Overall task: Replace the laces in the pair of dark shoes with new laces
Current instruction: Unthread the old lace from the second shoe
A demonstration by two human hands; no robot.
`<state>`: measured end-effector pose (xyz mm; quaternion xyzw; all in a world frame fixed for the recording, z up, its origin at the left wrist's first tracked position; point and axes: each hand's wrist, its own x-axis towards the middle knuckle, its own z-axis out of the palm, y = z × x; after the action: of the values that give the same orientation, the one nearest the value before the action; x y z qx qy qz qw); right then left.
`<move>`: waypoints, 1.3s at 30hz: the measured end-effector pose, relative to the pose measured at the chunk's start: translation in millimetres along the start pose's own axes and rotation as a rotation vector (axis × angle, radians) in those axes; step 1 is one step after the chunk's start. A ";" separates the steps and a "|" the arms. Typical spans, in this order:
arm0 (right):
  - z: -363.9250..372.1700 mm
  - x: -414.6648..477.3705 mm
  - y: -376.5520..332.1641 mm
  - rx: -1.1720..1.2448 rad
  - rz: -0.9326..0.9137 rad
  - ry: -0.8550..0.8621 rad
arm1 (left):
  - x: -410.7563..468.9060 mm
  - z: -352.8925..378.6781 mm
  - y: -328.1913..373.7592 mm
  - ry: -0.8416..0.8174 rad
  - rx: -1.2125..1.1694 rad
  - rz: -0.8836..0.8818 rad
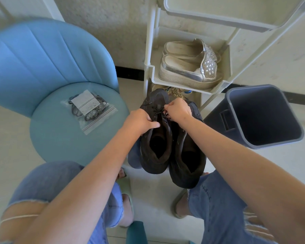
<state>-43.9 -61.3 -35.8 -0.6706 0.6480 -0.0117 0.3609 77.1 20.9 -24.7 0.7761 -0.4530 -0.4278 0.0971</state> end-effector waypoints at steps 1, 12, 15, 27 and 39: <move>0.4 -0.6 0.3 -0.020 -0.015 0.005 | -0.6 0.3 -0.2 0.009 0.015 0.003; -10.8 -0.7 -0.7 -0.368 -0.697 -0.127 | -6.0 -0.5 4.9 0.023 0.089 0.019; -9.1 1.9 -1.5 -0.365 -0.644 -0.144 | -8.9 -0.6 5.6 0.013 0.082 0.026; 5.8 1.6 -4.1 -0.031 -0.318 -0.029 | -10.1 -2.3 10.0 0.022 -0.025 -0.009; -12.6 7.0 5.1 -0.216 -0.639 -0.275 | -12.8 -2.4 7.8 0.020 0.041 0.032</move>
<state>-53.3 -72.9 -32.2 -0.8687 0.3486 0.0351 0.3500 71.2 26.0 -11.6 0.7749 -0.4730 -0.4089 0.0923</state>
